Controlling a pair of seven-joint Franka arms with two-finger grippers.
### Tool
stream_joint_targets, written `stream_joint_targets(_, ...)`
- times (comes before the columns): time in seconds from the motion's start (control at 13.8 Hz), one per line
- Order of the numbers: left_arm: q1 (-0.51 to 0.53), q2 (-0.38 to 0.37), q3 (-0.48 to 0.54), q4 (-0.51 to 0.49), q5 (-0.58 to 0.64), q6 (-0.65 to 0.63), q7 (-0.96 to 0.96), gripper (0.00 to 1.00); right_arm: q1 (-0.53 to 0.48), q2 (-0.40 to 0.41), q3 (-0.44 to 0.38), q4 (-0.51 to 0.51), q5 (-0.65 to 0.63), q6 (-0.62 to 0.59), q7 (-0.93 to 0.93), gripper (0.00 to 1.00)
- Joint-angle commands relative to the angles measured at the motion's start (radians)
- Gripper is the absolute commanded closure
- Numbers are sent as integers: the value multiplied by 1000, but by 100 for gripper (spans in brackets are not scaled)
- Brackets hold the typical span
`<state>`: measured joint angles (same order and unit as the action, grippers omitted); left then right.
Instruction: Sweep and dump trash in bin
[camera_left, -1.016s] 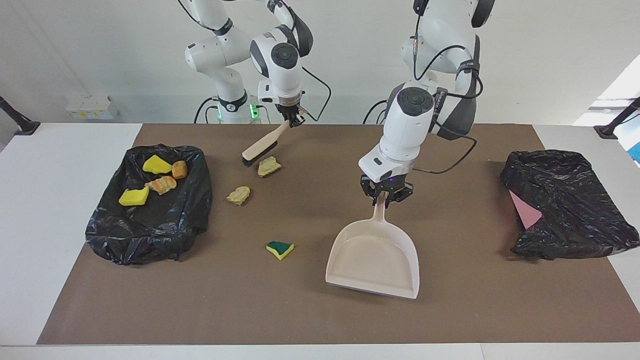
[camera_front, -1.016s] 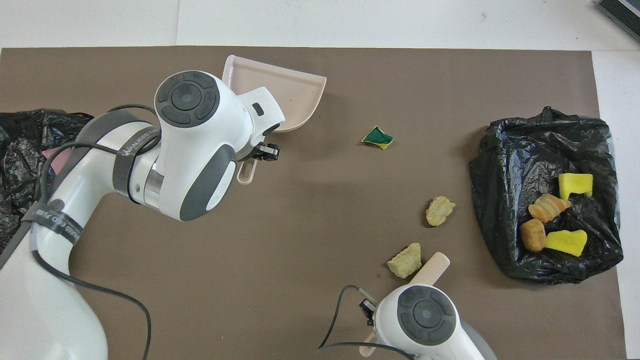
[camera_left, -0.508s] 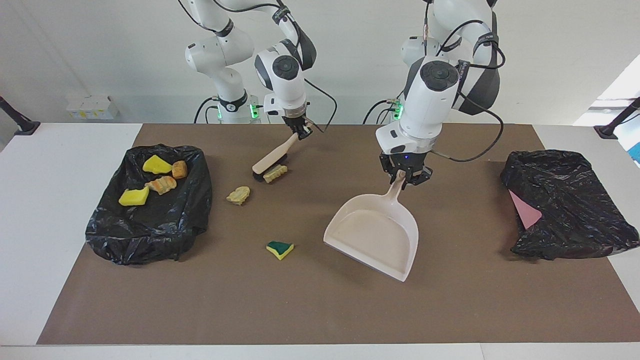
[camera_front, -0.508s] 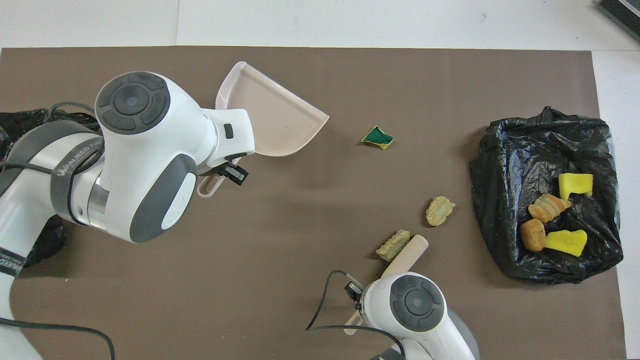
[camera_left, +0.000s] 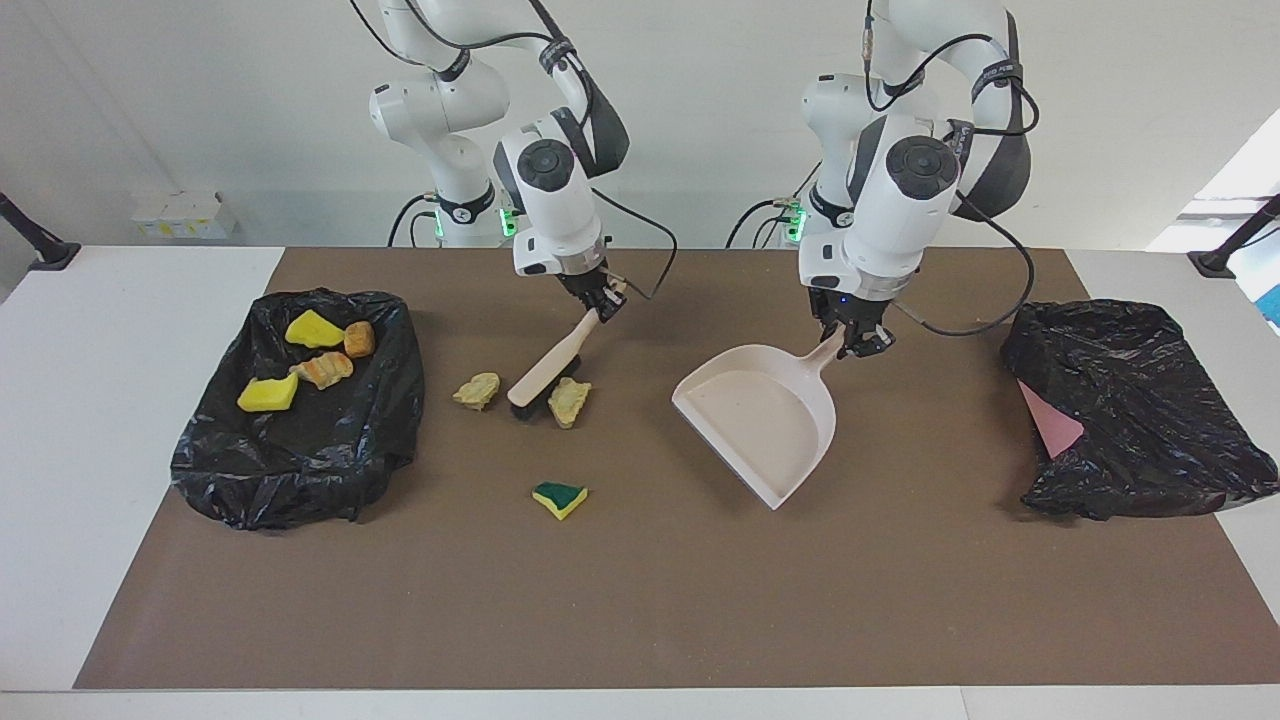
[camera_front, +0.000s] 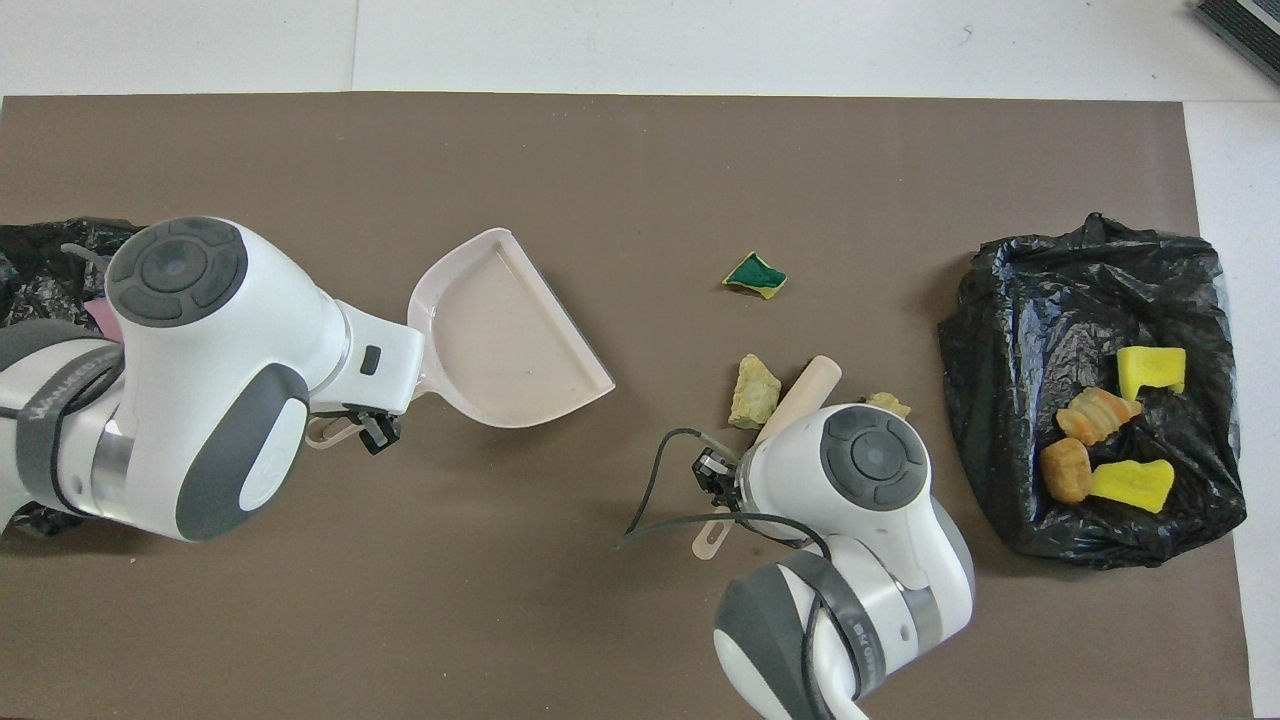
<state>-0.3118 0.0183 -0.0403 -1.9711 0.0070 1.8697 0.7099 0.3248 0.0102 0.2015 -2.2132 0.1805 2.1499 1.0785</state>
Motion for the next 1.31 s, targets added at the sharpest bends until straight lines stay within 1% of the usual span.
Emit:
stream_joint_targets(0.0, -3, -81, -7, -107, 4, 25, 89, 100, -42, 21, 9, 130, -97, -141, -20, 100)
stream_joint_targets(0.07, -13, -68, -9, -115, 4, 35, 89, 100, -73, 13, 13, 164, -102, -209, -49, 100)
stream_joint_targets(0.29, -55, -9, -10, -117, 4, 144, 74, 100, -107, -32, 4, 164, -113, -368, -170, 100)
stream_joint_targets(0.51, -73, 18, -10, -117, 4, 218, 82, 100, -128, -68, 6, 115, -283, -467, -256, 100)
stream_joint_targets(0.58, -98, 25, -10, -117, 4, 227, 82, 100, -159, -87, 6, 84, -329, -472, -300, 100)
stream_joint_targets(0.65, -113, 28, -9, -118, 5, 233, 83, 100, -193, -108, 7, 42, -332, -455, -343, 100)
stream_joint_targets(0.73, -119, 32, -10, -118, 7, 235, 83, 100, -226, -131, 10, -4, -332, -414, -392, 100)
stream_joint_targets(0.87, -145, 34, -10, -117, 16, 233, 85, 100, -247, -150, 10, -78, -326, -365, -457, 100)
stream_joint_targets(1.09, -173, 68, -10, -117, 18, 244, 83, 100, -250, -151, 12, -114, -291, -343, -469, 100)
stream_joint_targets(1.23, -177, 68, -9, -118, 19, 243, 85, 100, -253, -144, 10, -114, -247, -312, -499, 100)
